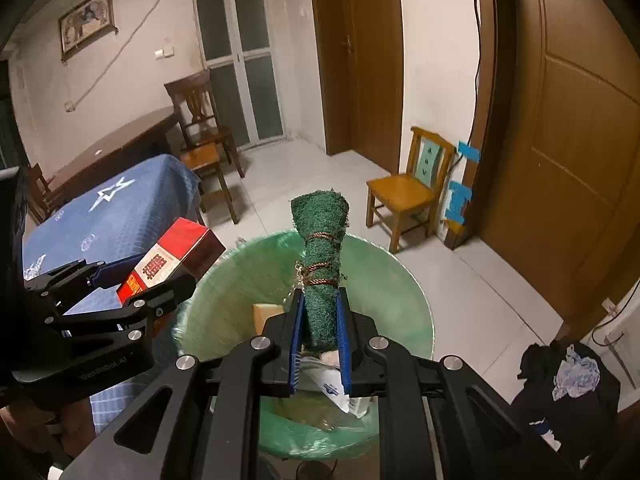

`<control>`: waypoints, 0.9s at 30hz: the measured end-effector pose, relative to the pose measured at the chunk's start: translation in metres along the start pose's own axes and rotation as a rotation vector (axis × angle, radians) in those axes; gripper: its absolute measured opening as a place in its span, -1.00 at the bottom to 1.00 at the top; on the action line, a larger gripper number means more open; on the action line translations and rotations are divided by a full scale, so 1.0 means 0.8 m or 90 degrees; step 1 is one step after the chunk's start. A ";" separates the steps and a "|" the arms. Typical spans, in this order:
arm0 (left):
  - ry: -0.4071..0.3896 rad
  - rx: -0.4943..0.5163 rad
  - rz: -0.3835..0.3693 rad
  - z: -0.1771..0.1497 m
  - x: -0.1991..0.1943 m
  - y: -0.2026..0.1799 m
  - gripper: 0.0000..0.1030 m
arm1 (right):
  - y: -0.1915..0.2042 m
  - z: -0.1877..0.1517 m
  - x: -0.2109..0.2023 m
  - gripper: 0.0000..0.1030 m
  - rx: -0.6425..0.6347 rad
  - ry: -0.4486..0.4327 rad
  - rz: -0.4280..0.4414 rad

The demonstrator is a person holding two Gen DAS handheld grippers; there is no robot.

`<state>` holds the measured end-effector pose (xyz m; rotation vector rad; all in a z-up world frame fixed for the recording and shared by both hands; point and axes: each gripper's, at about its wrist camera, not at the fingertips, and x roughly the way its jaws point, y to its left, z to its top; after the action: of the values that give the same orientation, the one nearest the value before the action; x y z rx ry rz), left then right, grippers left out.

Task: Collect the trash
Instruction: 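Carry the red box and green scrubber with both tools over the green bin, then open the left tool dropping the red box while the right tool releases the scrubber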

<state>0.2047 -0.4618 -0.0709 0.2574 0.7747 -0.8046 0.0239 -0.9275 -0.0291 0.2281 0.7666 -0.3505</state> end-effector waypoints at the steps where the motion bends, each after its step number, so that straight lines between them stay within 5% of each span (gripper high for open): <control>1: 0.005 -0.001 0.000 -0.002 0.004 -0.001 0.12 | -0.001 -0.003 0.004 -0.69 0.001 0.006 0.001; 27: 0.029 0.004 0.003 0.001 0.039 -0.020 0.13 | -0.003 -0.029 0.046 -0.69 0.016 0.035 -0.004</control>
<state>0.2072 -0.4904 -0.0914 0.2850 0.8146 -0.7985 0.0329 -0.9301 -0.0712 0.2605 0.8177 -0.3605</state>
